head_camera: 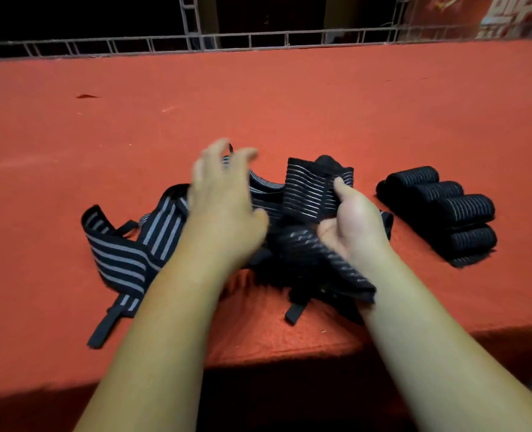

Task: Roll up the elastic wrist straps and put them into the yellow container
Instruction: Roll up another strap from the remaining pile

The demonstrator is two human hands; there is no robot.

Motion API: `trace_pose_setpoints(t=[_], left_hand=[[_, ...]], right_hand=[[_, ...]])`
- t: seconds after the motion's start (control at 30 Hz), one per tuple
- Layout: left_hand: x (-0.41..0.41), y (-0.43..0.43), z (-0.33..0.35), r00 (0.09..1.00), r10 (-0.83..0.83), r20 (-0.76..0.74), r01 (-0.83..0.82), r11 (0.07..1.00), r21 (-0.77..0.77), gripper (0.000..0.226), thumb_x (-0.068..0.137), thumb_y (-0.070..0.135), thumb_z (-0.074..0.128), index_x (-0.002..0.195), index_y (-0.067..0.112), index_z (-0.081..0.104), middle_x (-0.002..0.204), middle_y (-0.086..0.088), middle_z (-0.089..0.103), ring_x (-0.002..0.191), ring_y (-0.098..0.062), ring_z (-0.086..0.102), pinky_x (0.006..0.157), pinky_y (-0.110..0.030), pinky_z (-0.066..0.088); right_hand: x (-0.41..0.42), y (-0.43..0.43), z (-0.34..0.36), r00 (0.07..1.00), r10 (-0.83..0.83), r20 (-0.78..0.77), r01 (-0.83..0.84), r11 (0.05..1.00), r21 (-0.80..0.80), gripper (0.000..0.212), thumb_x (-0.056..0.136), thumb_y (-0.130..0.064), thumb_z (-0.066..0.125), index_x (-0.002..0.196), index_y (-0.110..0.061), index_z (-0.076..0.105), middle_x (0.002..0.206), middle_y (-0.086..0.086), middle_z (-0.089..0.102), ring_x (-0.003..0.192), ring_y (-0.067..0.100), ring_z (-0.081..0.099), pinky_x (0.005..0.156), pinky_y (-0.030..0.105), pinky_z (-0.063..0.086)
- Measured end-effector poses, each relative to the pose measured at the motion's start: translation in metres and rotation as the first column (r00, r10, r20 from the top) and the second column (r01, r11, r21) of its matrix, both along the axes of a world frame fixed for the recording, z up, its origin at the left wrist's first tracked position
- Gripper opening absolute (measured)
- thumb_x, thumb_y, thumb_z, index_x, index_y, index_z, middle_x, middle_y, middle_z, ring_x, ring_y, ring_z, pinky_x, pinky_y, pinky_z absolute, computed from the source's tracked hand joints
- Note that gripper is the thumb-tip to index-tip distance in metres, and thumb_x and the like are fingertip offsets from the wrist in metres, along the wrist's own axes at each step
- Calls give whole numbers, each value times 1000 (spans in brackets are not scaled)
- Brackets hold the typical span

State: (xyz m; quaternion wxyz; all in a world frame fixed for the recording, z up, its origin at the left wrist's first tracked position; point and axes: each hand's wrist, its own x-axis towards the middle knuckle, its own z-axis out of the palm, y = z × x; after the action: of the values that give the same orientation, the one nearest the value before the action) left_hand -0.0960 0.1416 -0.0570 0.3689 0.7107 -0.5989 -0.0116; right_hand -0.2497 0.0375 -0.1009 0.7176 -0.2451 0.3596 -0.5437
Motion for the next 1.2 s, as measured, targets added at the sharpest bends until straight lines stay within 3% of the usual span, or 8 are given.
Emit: trace_pose_setpoints(t=[0.1,0.23,0.33,0.47,0.7,0.83,1.03,1.2], left_hand=[[-18,6,-1,934,-354,-48,356,932,65,61,84,16,79,139,26,53,143,7,52,134,-7,51,117,-30,41],[-30,5,-12,924,-270,-272,298,952,68,46,88,22,83,120,29,51,126,9,56,93,0,68,88,-24,56],[-31,3,-14,942,-242,-235,239,970,-38,74,82,27,91,137,42,43,130,12,49,92,-2,68,89,-25,55],[-27,4,-11,981,-194,4,194,978,-74,100,85,20,87,156,62,29,137,16,41,101,-8,63,90,-43,60],[-18,-7,-17,971,-118,-210,76,977,-198,23,108,31,61,127,36,74,117,12,67,106,-3,64,103,-34,51],[-22,1,-2,679,-151,-718,69,987,-142,28,109,44,59,109,22,76,88,-1,83,93,-16,76,94,-50,59],[-18,0,1,491,-62,-869,256,964,75,61,106,71,45,122,19,72,80,-8,78,82,-24,76,97,-49,63],[-16,-3,0,317,-100,-943,389,921,33,92,95,90,33,113,10,75,88,-2,73,71,-15,71,65,-28,58]], right_hand=[[6,8,3,990,-20,141,22,1000,-10,41,117,-30,43,141,1,59,117,25,78,99,39,80,75,50,67],[6,10,4,994,-38,105,46,996,-74,40,117,-31,43,142,-1,54,121,33,74,95,46,79,73,55,67],[7,14,7,990,0,139,17,993,-118,34,116,-24,47,138,-1,58,129,33,71,116,53,72,94,74,57],[5,16,10,996,33,78,-19,983,-180,26,112,-12,54,131,2,65,120,25,77,109,41,78,86,54,66],[5,23,15,996,88,17,-81,966,-247,18,99,-1,55,108,-4,71,97,16,75,87,29,73,84,45,63],[0,24,20,977,112,181,-73,975,-210,21,99,-11,54,113,-4,68,107,20,70,102,39,69,107,62,54],[-15,23,19,858,377,348,-285,914,-288,56,77,-22,60,130,-1,59,131,27,56,118,46,58,119,67,40],[-17,27,18,769,612,185,-512,763,-395,71,69,-24,59,132,8,55,126,33,55,103,44,60,99,58,47]])
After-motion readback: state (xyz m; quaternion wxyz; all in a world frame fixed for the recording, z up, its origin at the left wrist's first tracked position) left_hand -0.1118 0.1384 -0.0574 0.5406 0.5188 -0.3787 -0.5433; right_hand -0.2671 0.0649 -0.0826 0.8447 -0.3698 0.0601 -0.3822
